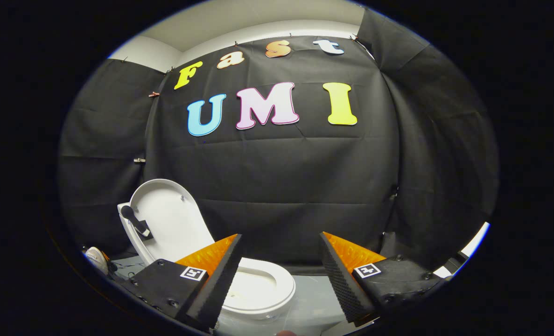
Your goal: Open the toilet lid.
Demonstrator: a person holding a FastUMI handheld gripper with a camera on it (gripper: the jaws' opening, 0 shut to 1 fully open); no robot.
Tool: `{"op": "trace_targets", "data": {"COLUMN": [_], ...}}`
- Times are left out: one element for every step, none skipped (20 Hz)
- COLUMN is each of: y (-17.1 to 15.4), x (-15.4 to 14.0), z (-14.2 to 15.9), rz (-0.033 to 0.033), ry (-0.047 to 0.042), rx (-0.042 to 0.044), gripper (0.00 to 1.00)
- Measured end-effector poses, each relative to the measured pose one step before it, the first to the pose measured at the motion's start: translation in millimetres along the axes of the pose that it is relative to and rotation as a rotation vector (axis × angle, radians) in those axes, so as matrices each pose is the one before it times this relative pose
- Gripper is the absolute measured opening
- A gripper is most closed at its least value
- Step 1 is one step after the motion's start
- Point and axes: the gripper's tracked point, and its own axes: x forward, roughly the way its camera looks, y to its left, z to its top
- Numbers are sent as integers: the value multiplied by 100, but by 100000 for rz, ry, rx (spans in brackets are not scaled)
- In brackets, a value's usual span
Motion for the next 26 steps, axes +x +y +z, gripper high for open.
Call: {"op": "trace_targets", "data": {"y": [28, 181, 326, 88, 68, 151, -28, 3, 55, 57, -136, -238, -430, -495, -482, -360, -267, -160, -36, 49, 57, 98, 160, 116, 263, 185], "x": [22, -23, -31, -90, -101, 11, 105, 56, -71, -79, -95, 82, 58, 32, 71, 71, 86, 56, -77, -118, -11, -79, -70, 16, -17, -36], "z": [-343, -125, -73, 113, 204, 172, -33, -218, -143, -21, 280, 242, 27, -39, 11, -93, -29, -130, 5, 184, 315, 178, 170, -65, -109, -103], "rz": [16, 691, 725, 152, 380, 253, -152, 167, 405, 335, -42, -485, -1012, -1216, -1183, -1166, -1141, -1006, -349, -185, -139, 95, 231, 230, 498, 254], "ry": [934, 617, 318, -132, -620, -671, -142, 337, 586, 327, -1045, -635, -102, -75, 85, 253, 226, 252, -86, -566, -966, -938, -552, -320, -74, 61], "rx": [-151, 501, 453, -70, -151, -368, -664, -262, 61, 448, 1402, 1198, 386, 423, 940, 1030, 492, -375, -638, -892, -1059, -1171, -1007, -813, -891, -973], "gripper": [99, 99, 99, 99, 99, 99, 99, 99, 99, 99, 99, 99, 99, 99, 99, 99, 99, 99, 99, 99, 99, 99, 99, 99, 99, 99]}}
